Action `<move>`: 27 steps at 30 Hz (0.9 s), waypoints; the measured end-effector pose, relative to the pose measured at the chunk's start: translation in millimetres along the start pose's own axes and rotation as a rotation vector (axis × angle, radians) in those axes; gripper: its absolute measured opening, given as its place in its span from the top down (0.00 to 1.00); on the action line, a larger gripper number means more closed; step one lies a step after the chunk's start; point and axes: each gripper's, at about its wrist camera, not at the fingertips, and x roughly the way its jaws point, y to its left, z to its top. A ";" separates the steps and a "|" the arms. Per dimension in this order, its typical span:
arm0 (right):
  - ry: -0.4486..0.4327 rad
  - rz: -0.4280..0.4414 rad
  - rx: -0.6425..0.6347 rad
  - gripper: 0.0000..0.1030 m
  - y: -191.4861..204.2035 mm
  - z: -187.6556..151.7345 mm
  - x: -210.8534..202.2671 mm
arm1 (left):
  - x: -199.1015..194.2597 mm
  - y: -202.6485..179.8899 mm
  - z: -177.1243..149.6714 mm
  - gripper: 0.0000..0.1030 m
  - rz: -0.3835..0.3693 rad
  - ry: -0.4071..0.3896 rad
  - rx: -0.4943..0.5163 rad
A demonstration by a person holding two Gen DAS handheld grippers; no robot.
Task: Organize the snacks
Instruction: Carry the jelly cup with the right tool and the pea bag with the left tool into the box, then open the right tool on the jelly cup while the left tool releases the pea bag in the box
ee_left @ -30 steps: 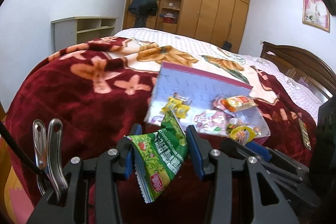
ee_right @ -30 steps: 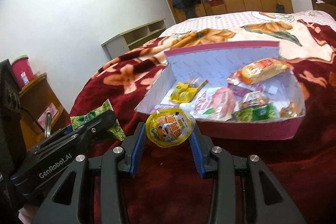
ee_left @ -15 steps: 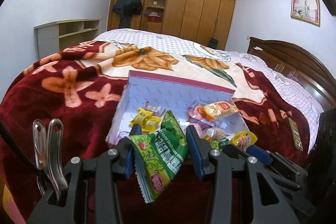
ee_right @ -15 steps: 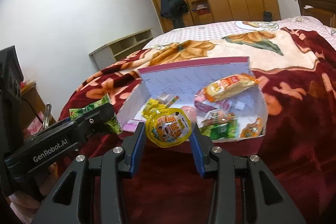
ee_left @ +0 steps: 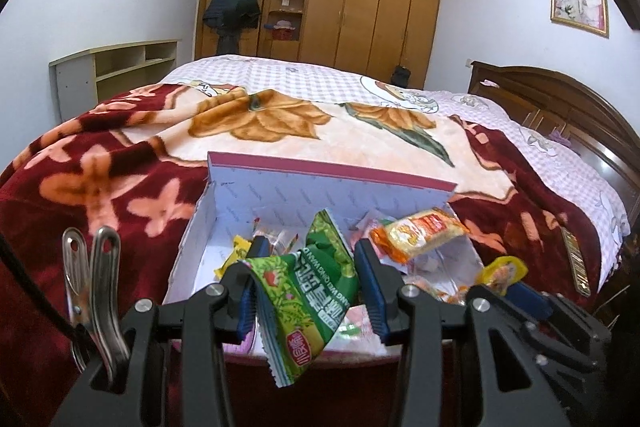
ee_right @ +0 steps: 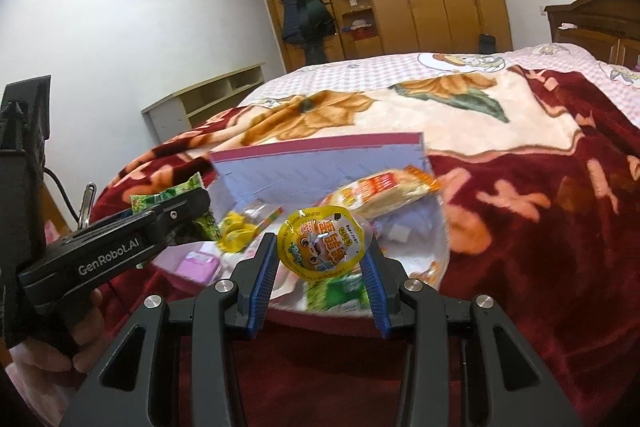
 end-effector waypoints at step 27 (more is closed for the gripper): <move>0.081 -0.093 -0.008 0.58 -33.1 1.8 60.0 | 73.2 17.4 -11.4 0.51 0.094 0.094 -0.027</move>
